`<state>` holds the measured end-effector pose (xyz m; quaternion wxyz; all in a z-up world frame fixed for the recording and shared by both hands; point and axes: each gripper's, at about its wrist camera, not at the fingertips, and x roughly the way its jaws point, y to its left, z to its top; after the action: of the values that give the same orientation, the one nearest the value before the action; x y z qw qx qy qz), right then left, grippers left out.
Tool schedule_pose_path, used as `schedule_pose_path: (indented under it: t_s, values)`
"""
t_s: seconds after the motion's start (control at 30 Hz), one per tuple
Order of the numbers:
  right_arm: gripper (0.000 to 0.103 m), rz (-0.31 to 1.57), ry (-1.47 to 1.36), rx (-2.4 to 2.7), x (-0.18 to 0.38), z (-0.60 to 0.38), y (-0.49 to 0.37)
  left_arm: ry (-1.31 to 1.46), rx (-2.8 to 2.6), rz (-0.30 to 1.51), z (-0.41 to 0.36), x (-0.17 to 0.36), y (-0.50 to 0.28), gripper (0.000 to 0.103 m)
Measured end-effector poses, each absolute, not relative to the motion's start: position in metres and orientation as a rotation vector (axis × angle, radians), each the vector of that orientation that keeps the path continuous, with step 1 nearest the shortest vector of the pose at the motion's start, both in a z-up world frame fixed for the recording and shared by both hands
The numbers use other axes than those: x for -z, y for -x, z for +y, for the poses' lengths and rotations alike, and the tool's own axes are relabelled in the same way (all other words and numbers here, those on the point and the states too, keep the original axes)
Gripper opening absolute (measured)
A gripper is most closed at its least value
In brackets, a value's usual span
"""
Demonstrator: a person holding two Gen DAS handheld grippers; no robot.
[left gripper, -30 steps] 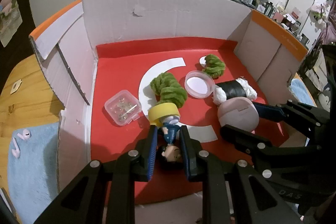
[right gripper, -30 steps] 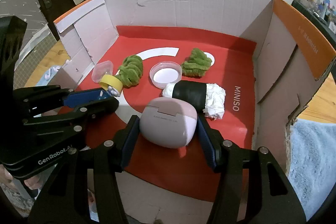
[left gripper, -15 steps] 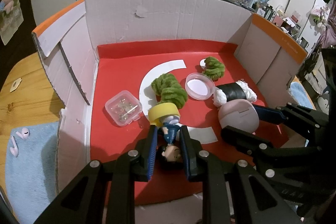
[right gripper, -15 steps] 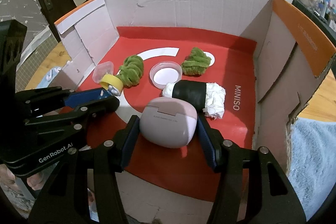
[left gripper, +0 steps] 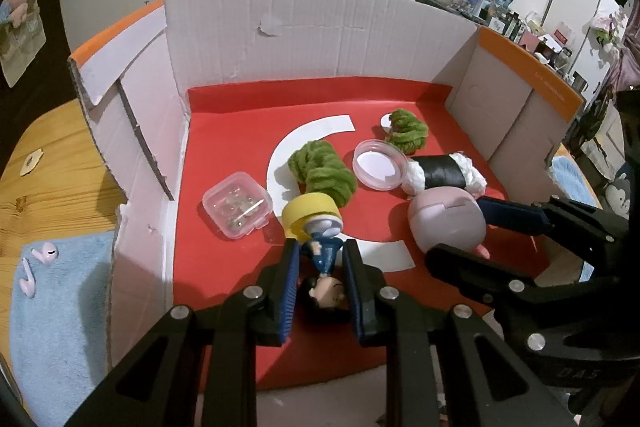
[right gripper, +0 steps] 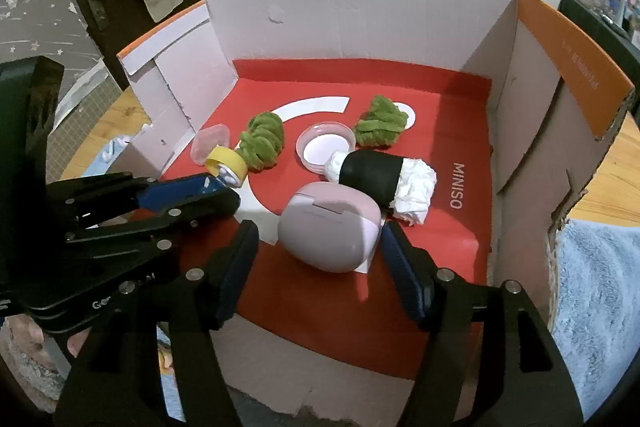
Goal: Organize objects
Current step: 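Lower the doll and pink case onto the red floor and open both grippers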
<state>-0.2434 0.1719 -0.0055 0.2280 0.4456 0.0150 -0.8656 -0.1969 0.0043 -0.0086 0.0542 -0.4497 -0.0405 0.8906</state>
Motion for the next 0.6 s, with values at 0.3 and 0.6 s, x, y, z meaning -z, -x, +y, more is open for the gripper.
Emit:
schedule_pose_path:
  t_s: [0.3, 0.6]
  values:
    - [0.065, 0.030, -1.207, 2.390, 0.001, 0.174, 0.238, 1.356, -2.717, -0.127, 0.003, 0.006, 0.192, 0.032]
    - [0.071, 0.026, -1.177, 2.398, -0.006, 0.174, 0.227, 1.326, -2.742, -0.106, 0.004, -0.002, 0.181, 0.042]
